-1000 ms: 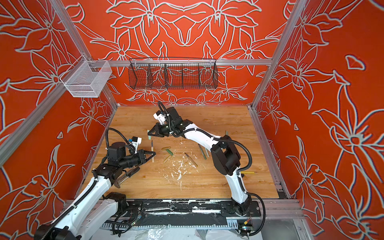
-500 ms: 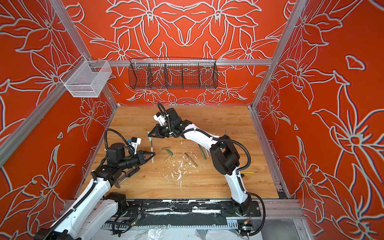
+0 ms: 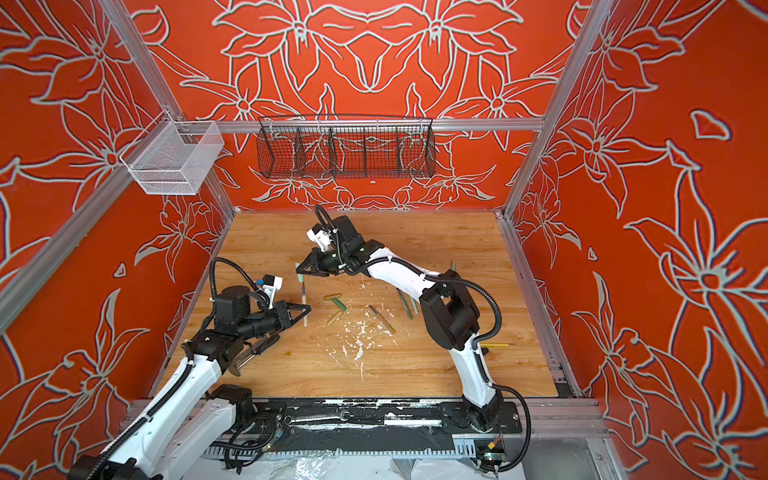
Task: Insert the pens into the pen caps
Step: 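Align the pale green cap over the silver nib with the right gripper, then push the green cap onto the nib with the right gripper while the left holds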
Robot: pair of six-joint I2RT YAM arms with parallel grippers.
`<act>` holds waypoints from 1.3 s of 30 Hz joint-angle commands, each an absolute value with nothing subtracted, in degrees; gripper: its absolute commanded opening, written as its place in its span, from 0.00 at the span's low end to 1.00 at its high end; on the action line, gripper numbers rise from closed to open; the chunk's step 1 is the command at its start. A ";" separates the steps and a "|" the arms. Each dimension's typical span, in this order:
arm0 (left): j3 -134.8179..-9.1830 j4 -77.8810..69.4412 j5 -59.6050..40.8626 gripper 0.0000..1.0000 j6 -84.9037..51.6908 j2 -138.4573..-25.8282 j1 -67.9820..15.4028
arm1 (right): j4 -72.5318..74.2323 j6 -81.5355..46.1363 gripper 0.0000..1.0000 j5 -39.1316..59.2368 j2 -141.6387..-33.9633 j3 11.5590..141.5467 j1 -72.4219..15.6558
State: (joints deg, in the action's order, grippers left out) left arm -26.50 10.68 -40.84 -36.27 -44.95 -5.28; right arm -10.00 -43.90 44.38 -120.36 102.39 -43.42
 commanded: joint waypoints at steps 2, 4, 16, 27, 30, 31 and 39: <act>-26.59 10.98 -41.23 0.00 -36.22 -44.08 -5.00 | -9.37 -43.29 0.00 44.23 -120.50 103.56 -42.99; -26.63 10.90 -41.29 0.00 -36.22 -43.95 -5.01 | -9.40 -43.41 0.00 44.21 -120.49 103.36 -42.95; -26.72 11.43 -40.37 0.00 -35.95 -43.43 -5.01 | -8.88 -43.41 0.00 44.66 -120.15 102.45 -42.89; -27.05 12.82 -38.33 0.00 -35.36 -42.41 -4.97 | -9.05 -42.69 0.00 45.28 -119.57 101.95 -43.15; -27.07 13.09 -37.80 0.00 -35.22 -42.28 -4.96 | -9.23 -42.28 0.00 45.49 -119.44 101.96 -43.26; -27.09 13.18 -37.71 0.00 -35.22 -42.19 -4.96 | -9.30 -42.13 0.00 45.60 -119.33 101.96 -43.37; -27.16 13.18 -37.18 0.00 -35.03 -42.11 -4.90 | -11.28 -39.91 0.00 46.37 -119.10 102.33 -43.96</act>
State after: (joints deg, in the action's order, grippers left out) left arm -26.50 13.10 -37.56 -35.86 -42.78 -5.28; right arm -10.39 -41.69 45.06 -120.36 102.37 -43.48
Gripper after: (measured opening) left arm 0.099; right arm 0.142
